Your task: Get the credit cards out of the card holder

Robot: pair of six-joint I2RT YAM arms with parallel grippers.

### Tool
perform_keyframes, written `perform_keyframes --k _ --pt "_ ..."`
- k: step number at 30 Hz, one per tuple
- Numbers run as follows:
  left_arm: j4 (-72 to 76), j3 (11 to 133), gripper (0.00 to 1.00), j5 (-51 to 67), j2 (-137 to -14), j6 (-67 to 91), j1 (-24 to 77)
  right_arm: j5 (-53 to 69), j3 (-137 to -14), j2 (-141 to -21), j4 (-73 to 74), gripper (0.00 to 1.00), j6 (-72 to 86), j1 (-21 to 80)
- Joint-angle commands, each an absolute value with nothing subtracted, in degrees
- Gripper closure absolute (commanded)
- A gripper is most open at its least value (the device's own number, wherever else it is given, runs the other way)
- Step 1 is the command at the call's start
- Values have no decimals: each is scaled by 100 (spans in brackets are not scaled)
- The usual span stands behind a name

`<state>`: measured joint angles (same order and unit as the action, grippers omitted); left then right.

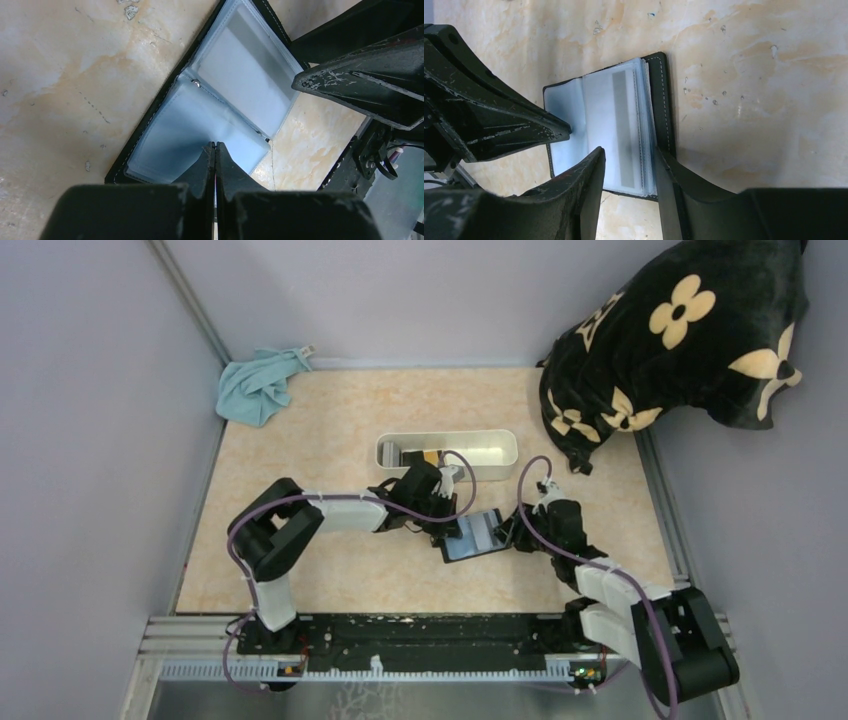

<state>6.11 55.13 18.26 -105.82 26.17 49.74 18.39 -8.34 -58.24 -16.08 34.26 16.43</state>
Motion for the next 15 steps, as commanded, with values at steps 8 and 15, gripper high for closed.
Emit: perform_keyframes --k 8,15 --pt "237 5457 100 1783 -10980 2547 5008 2176 -882 -6217 -2314 58 3563 1809" --pt "245 5514 100 1827 -11092 2546 5005 2146 -978 -5586 -1929 82 3518 1808"
